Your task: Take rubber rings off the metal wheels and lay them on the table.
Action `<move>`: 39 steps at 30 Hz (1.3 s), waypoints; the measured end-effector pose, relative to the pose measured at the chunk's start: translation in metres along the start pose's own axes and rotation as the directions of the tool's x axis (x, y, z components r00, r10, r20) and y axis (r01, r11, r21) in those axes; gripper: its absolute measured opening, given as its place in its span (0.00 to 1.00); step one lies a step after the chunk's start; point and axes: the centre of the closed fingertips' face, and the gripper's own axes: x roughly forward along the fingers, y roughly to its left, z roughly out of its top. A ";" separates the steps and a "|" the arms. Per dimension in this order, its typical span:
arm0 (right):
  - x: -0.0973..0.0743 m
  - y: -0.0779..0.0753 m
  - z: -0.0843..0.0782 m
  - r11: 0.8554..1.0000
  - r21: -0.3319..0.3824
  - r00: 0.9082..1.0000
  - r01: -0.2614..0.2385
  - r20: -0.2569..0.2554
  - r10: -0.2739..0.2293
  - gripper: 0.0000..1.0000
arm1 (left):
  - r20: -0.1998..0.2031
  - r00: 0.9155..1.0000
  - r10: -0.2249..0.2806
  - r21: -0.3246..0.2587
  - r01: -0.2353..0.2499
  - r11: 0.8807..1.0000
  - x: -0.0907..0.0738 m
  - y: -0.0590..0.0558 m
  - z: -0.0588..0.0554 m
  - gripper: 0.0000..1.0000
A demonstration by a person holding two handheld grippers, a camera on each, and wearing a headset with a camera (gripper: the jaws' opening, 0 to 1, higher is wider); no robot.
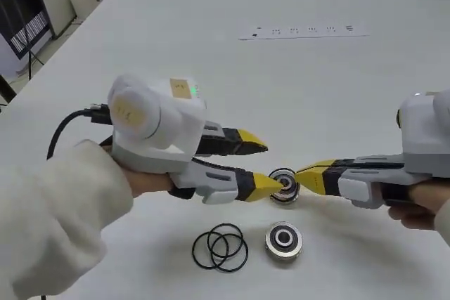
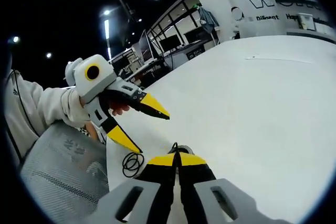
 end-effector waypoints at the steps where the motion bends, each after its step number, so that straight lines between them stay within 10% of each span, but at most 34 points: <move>1: 0.000 0.000 0.000 1.000 -0.001 1.000 0.000 0.001 0.000 0.00 | 0.002 1.000 0.003 0.002 -0.003 1.000 -0.002 0.000 0.001 0.38; 19: -0.003 0.009 0.011 1.000 -0.020 1.000 -0.010 0.014 0.010 0.00 | 0.013 0.999 0.047 0.031 -0.047 0.998 -0.050 -0.002 0.010 0.58; 39: -0.002 0.034 0.021 0.997 -0.063 0.999 -0.048 -0.003 0.048 0.00 | -0.017 0.994 0.110 -0.006 -0.111 0.994 -0.105 -0.014 -0.015 0.70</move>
